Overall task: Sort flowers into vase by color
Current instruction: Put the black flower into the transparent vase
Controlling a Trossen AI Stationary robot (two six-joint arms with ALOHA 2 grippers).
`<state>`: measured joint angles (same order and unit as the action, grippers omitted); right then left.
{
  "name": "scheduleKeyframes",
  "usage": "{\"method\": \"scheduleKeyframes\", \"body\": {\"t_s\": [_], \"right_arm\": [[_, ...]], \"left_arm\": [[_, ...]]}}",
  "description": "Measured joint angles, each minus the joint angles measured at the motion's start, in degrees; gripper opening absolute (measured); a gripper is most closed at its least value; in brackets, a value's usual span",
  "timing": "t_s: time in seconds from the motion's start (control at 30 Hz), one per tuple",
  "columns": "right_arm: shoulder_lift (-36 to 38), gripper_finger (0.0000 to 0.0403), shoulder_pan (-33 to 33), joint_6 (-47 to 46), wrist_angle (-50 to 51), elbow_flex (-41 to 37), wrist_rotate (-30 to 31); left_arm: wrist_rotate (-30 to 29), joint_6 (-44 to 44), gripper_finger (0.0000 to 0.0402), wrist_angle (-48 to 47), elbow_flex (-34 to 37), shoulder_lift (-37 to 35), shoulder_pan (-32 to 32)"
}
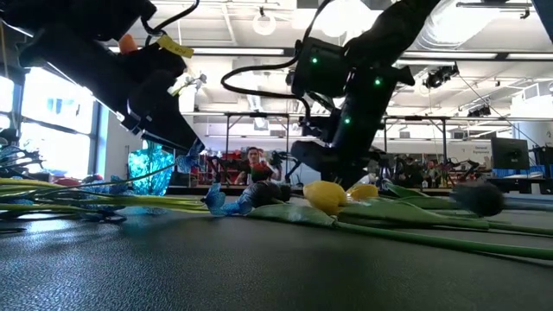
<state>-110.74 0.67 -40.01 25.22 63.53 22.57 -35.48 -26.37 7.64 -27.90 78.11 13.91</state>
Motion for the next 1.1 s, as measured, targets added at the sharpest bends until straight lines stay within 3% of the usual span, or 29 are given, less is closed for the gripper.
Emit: {"method": "scheduleKeyframes", "body": {"t_s": [0.23, 0.37, 0.47, 0.6, 0.77, 0.9, 0.97, 1.1], "right_arm": [[3.54, 0.0004, -2.28, 4.57, 3.36, -1.04, 0.37], [11.66, 0.0004, -3.51, 8.94, -5.36, -6.52, 2.59], [18.73, 0.0002, -3.68, 13.65, -20.25, -15.69, 4.90], [27.36, 0.0002, -4.03, 23.10, -51.48, -29.75, 5.88], [31.31, 0.0001, -4.65, 39.89, -88.07, -42.81, 5.65], [31.69, 0.0001, -4.34, 51.90, -109.35, -48.12, 4.27], [31.95, 0.0001, -3.56, 57.27, -115.49, -48.81, 3.38], [33.27, 0.0001, -0.56, 63.12, -115.25, -46.23, 2.24]], "left_arm": [[0.61, -0.02, 0.0179, -0.04, -0.02, 0.00, 0.00], [0.63, -0.02, 0.0179, -0.03, -0.07, 0.00, 0.00], [0.63, -0.02, 0.0179, -0.09, -0.07, 0.00, 0.07], [0.60, 0.00, 0.0179, -0.01, -0.07, 0.00, 0.07], [0.56, 0.00, 0.0179, 0.03, -0.07, 0.00, 0.07], [0.43, 0.00, 0.0179, 0.27, -0.07, 0.00, 0.04], [0.41, 0.01, 0.0179, 0.84, -0.07, 0.00, 0.04], [0.30, 0.04, 0.0179, 1.91, -0.07, 0.00, 0.04]]}}
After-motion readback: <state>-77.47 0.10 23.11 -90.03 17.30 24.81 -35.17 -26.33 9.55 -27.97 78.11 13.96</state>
